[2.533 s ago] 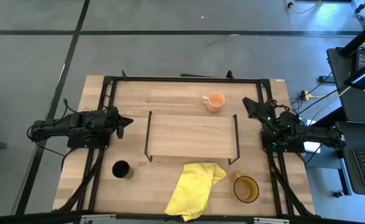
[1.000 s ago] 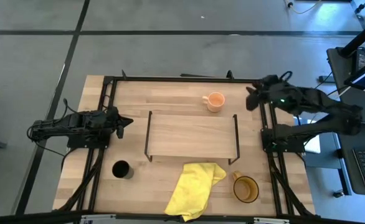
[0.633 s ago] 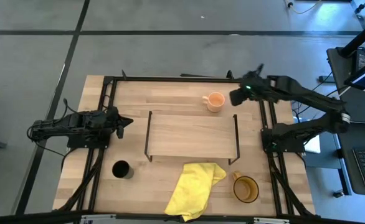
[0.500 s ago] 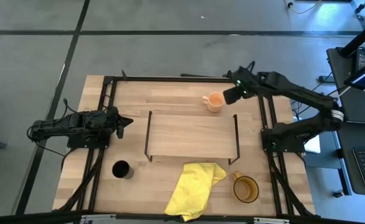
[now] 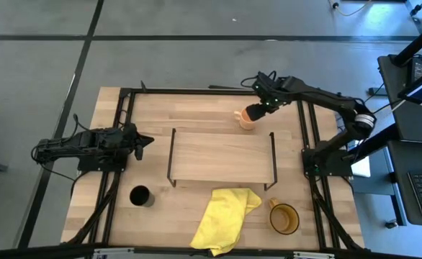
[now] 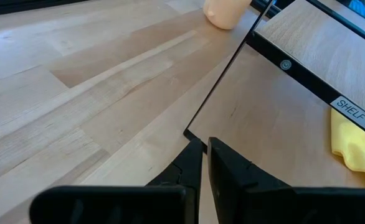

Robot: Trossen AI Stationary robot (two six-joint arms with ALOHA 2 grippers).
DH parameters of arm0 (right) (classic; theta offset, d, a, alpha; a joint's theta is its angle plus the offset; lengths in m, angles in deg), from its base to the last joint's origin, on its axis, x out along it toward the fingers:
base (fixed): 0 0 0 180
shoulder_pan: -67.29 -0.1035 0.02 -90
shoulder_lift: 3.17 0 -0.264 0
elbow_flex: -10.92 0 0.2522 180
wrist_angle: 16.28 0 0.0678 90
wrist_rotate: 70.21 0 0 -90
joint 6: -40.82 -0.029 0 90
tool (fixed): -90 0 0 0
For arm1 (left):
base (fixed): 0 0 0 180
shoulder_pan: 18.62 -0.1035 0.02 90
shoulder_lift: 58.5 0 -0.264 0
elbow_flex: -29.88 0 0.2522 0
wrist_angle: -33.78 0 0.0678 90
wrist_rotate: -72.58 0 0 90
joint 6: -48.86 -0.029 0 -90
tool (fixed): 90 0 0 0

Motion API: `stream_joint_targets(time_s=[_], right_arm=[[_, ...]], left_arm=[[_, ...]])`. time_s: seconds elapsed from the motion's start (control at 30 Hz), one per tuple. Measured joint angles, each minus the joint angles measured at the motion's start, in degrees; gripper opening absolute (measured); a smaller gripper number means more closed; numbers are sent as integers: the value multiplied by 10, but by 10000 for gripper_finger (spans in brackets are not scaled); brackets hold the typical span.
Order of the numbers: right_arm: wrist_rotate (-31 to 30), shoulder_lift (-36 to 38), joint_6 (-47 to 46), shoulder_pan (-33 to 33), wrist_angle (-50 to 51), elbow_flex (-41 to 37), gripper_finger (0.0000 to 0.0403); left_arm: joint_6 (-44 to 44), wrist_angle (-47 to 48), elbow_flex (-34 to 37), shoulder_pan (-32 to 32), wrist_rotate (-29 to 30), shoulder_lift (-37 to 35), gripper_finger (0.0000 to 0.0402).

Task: Stack small to large cups/mugs on shelf
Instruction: Put the orange mug on the shelf

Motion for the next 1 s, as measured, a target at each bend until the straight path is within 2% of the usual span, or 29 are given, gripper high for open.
stream_joint_targets(time_s=[0.2, 0.33, 0.5, 0.77, 1.0], right_arm=[[7, -37, -5, -2, -22, 0, 177], [-11, -62, -3, -1, -23, 0, 187], [-43, -82, 0, -2, -31, 0, 190], [-44, -102, 1, -2, -63, 0, 190], [-44, -111, 1, -2, -63, 0, 160]], left_arm=[[0, 0, 0, 0, 0, 0, 21], [0, 0, 0, 0, 0, 0, 21], [0, 0, 0, 0, 0, 0, 21], [0, 0, 0, 0, 0, 0, 21], [0, 0, 0, 0, 0, 0, 21]])
